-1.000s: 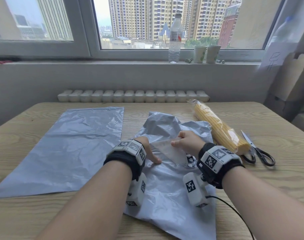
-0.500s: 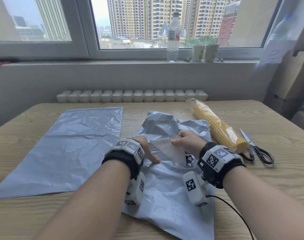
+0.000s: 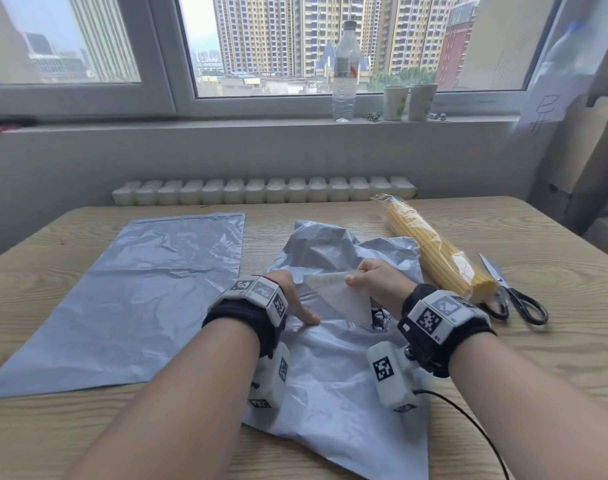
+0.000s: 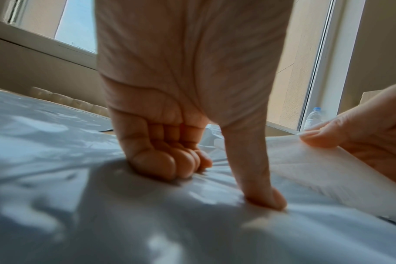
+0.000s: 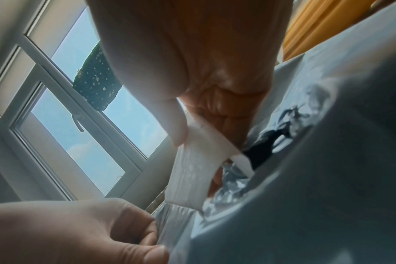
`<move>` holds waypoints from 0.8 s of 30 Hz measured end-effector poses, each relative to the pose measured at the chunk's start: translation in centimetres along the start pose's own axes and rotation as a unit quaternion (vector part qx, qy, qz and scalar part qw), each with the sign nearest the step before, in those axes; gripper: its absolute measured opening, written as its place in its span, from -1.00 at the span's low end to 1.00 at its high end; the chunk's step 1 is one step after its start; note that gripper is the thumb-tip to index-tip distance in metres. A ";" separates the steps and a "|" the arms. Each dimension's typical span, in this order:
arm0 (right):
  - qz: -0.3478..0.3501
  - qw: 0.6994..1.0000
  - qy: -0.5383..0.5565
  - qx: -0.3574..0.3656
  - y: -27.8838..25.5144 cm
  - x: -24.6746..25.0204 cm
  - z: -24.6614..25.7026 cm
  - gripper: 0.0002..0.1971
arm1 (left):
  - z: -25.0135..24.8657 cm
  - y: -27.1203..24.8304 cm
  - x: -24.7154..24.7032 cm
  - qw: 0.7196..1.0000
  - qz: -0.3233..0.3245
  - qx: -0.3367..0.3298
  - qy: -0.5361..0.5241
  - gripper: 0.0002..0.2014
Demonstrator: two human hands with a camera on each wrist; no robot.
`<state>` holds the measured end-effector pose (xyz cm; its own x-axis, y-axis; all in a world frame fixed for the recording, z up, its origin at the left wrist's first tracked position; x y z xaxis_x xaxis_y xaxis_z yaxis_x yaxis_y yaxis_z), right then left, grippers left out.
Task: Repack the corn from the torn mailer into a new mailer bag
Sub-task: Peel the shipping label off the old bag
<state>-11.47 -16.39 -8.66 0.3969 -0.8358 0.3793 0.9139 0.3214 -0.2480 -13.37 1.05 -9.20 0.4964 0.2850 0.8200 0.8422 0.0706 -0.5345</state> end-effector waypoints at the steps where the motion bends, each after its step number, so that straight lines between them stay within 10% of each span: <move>1: 0.001 1.000 0.009 -0.001 0.0 0.0 -0.1 -0.80 | 0.0 0.0 0.0 1.000 0.000 0.001 -0.001 -0.26; 24: -0.048 0.994 0.099 -0.007 -0.7 1.7 -1.7 -0.83 | 0.1 -0.1 -0.2 1.000 -0.005 0.010 0.004 -0.24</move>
<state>-11.63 -18.80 -9.38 0.2821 -0.9339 0.2195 0.9448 0.2307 -0.2326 -13.54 1.13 -9.36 0.4901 0.2761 0.8268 0.8428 0.0917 -0.5303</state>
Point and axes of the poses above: each hand's wrist, its own y-axis towards the middle knuckle, its own x-axis out of the back of the hand, z = x × y, the point moved 6 cm from there along y, towards the middle knuckle, and after that the axes turned 9 degrees about z, right-handed, at the moved point
